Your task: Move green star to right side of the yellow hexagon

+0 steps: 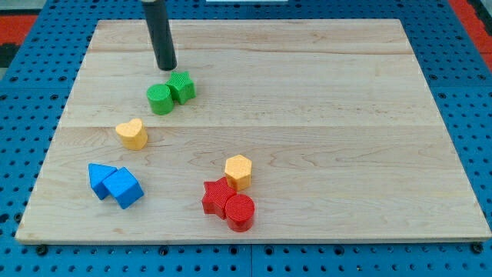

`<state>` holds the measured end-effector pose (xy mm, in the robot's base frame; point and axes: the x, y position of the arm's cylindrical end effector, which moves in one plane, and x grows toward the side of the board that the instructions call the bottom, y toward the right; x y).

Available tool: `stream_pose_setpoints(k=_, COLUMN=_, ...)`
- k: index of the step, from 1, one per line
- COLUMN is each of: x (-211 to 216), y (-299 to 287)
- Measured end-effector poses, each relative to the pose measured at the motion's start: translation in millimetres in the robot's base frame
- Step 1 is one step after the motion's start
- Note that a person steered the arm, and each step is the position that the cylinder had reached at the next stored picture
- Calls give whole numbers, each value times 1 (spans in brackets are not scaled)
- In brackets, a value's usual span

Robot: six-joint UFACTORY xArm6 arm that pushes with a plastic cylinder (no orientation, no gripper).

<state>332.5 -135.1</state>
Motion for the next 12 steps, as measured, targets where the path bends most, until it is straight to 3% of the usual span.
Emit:
stream_pose_setpoints(k=1, x=57, y=34)
stream_pose_setpoints(k=2, x=84, y=68)
stream_pose_setpoints(k=3, x=49, y=70)
stream_pose_setpoints(k=5, x=133, y=97)
stream_pose_setpoints(k=8, x=171, y=160)
stream_pose_setpoints(k=9, x=154, y=177)
stream_pose_setpoints(k=10, x=169, y=230)
stream_pose_setpoints(k=11, x=200, y=211)
stream_pose_setpoints(k=12, x=196, y=186)
